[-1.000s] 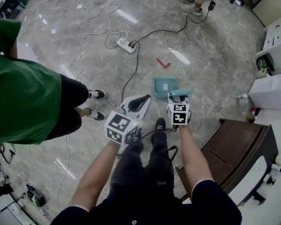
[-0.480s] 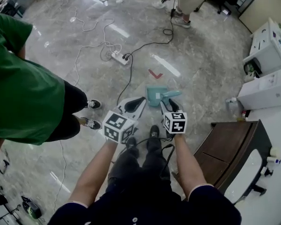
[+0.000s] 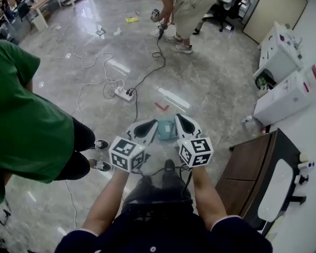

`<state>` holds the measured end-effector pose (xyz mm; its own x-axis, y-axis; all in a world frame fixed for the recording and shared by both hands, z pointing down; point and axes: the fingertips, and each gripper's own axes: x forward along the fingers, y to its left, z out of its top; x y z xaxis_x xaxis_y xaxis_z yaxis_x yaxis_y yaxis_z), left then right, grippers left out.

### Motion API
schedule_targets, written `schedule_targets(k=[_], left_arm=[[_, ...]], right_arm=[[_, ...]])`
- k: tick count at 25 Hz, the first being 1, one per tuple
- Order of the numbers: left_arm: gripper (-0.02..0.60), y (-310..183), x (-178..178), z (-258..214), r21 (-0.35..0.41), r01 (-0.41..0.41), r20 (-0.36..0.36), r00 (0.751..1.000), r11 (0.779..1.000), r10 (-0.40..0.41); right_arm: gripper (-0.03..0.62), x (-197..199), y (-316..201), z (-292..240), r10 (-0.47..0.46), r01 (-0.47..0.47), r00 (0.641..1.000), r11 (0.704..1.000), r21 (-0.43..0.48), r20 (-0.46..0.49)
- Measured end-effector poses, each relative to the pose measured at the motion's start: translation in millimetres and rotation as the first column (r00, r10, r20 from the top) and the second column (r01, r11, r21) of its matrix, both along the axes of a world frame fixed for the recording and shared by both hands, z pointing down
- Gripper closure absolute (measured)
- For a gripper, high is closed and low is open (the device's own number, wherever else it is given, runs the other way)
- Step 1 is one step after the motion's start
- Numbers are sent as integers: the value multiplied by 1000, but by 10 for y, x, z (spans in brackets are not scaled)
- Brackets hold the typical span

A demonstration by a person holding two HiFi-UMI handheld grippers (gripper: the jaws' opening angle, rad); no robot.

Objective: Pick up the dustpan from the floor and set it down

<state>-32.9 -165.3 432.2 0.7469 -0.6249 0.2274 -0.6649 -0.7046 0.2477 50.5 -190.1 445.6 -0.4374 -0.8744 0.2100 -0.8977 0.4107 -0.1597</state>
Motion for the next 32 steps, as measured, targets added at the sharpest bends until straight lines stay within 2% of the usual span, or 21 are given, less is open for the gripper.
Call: schedule_targets(k=[8, 20, 32], left_arm=[[568, 74, 54, -378, 69, -41, -17, 999, 997, 42], [568, 26, -55, -534, 104, -39, -26, 999, 994, 42], [568, -14, -21, -618, 115, -46, -39, 998, 992, 51]], right_arm=[[586, -184, 95, -672, -64, 59, 997, 990, 128, 39], [586, -277, 61, -771, -71, 64, 997, 987, 145, 42], [586, -245, 34, -881, -62, 55, 997, 985, 163, 39]])
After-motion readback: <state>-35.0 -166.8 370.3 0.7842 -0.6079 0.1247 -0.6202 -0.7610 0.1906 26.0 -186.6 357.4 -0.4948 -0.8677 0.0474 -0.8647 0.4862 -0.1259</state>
